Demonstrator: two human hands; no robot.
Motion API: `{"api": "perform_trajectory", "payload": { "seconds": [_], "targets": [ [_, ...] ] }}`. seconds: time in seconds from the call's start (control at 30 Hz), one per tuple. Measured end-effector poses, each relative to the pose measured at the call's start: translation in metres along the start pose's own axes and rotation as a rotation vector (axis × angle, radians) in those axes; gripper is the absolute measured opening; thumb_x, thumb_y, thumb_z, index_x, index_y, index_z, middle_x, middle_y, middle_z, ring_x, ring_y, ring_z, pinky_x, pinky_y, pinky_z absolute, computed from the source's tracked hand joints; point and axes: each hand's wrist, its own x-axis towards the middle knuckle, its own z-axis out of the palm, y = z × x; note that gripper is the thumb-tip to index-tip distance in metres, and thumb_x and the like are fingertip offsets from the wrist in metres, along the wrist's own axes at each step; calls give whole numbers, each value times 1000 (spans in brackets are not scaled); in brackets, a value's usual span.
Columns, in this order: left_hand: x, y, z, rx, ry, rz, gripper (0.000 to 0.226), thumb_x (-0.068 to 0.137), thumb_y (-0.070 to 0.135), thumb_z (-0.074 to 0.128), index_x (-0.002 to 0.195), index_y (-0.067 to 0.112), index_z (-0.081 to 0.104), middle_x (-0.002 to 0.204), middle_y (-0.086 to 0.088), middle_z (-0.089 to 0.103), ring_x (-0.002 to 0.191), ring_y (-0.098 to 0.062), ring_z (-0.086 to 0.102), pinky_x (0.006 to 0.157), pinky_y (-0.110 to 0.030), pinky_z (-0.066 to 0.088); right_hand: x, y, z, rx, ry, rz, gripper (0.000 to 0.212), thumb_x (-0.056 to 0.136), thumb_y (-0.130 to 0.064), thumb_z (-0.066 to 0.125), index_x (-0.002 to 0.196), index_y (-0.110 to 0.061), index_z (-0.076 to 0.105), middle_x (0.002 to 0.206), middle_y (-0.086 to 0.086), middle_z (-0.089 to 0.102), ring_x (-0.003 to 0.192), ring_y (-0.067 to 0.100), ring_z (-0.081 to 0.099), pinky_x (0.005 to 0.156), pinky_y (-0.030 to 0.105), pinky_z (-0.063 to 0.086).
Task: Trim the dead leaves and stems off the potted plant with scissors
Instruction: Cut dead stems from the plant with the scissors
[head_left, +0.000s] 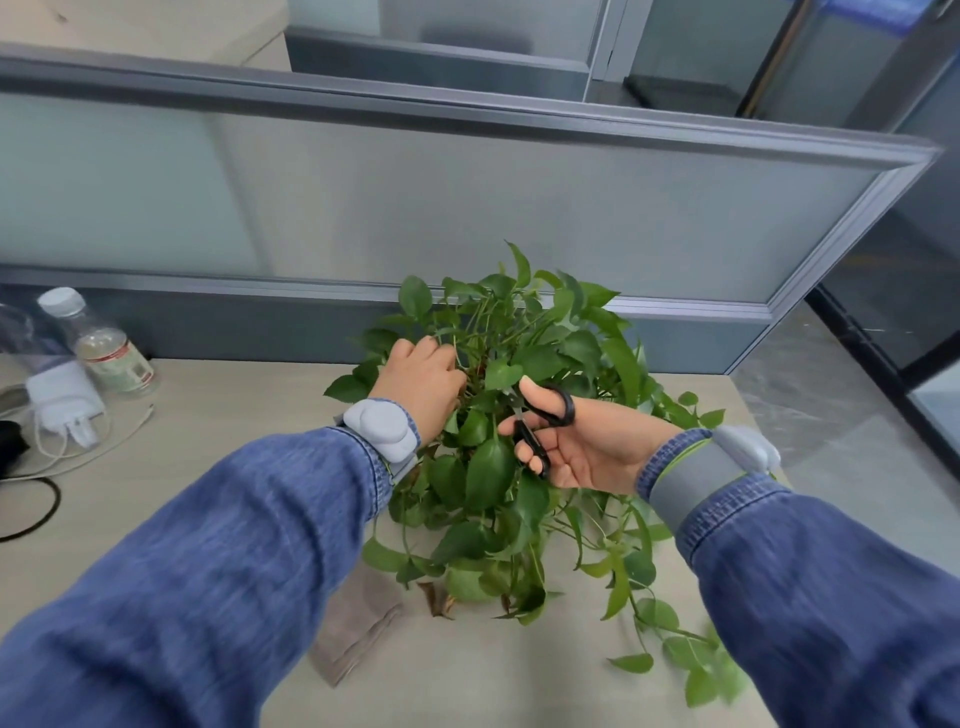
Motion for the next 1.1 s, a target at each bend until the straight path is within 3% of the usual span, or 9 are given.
{"api": "perform_trajectory", "payload": {
  "seconds": [0.37,0.5,0.83,0.97,1.1],
  "targets": [
    [18,8,-2,12,-79,-47,15,89,23,48,101,23,58,100,1,61,97,-25,54,84,-38,31,-4,-2,-2,-25,19,-5,62,81,-64,59,117,-13,57,75,1,64,62,11,58,48,16,42],
    [21,7,-1,-35,-63,-56,17,89,20,49,103,22,58,103,-1,58,100,-25,53,86,-40,34,-4,-2,-1,-32,15,2,61,83,-63,58,117,-13,56,76,1,64,62,11,57,49,16,42],
    [34,4,-2,-450,-74,-189,20,91,16,50,101,24,66,110,-1,65,102,-27,59,84,-36,44,-3,0,1,-5,45,18,56,87,-63,56,115,-14,57,77,2,64,62,11,58,48,15,43],
    [41,-5,-6,-626,-110,-324,15,87,17,60,87,28,70,107,-1,69,96,-23,63,81,-31,50,-4,1,0,-1,49,22,57,86,-63,57,115,-13,58,76,2,64,62,11,57,48,15,43],
    [48,-8,-11,-629,-153,-364,15,86,14,61,85,24,72,105,-5,71,87,-25,65,78,-29,51,-4,1,0,-20,55,20,56,89,-62,55,116,-13,58,75,1,64,61,10,57,47,15,43]
  ]
}}
